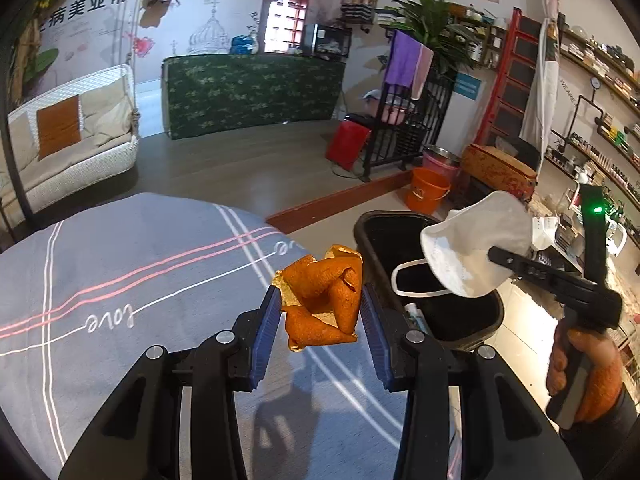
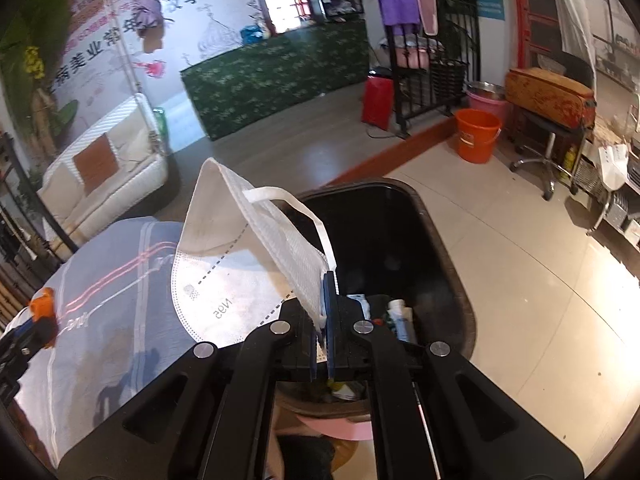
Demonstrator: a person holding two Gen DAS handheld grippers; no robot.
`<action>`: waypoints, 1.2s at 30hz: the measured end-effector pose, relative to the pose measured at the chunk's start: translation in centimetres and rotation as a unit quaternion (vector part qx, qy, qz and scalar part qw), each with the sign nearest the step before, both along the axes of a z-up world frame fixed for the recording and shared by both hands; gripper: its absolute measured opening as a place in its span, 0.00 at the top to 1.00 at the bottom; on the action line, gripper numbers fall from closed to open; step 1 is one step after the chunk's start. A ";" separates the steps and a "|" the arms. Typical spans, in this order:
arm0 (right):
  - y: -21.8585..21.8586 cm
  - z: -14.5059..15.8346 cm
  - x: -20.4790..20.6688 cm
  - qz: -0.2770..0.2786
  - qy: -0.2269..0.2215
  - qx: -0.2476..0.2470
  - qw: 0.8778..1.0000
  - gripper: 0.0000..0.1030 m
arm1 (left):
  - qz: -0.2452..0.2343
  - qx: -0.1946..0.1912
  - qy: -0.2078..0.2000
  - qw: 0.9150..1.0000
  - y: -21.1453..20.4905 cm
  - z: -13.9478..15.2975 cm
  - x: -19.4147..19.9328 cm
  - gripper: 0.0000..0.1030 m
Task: Collect trash
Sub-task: 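Carry the mask over the wastebasket and open the right tool, then lower the orange peel into the wastebasket and open the left tool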
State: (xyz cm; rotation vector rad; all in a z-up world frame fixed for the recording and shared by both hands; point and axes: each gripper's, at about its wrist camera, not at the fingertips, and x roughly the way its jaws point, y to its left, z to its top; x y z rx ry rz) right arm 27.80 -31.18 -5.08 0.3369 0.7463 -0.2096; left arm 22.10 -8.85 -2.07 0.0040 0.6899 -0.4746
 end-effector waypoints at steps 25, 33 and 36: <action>-2.4 -6.0 0.1 -0.039 0.064 -0.038 0.996 0.19 | -0.080 0.004 -0.004 0.997 -7.2 -0.4 0.7 0.60; -2.4 -4.2 -3.9 -0.044 0.032 -0.027 0.998 0.19 | -0.104 0.005 0.000 0.995 -9.8 -0.7 1.1 0.60; -2.0 -3.6 -4.9 -0.051 0.018 -0.032 0.998 0.19 | -0.113 0.006 0.002 0.994 -10.9 -0.9 1.4 0.60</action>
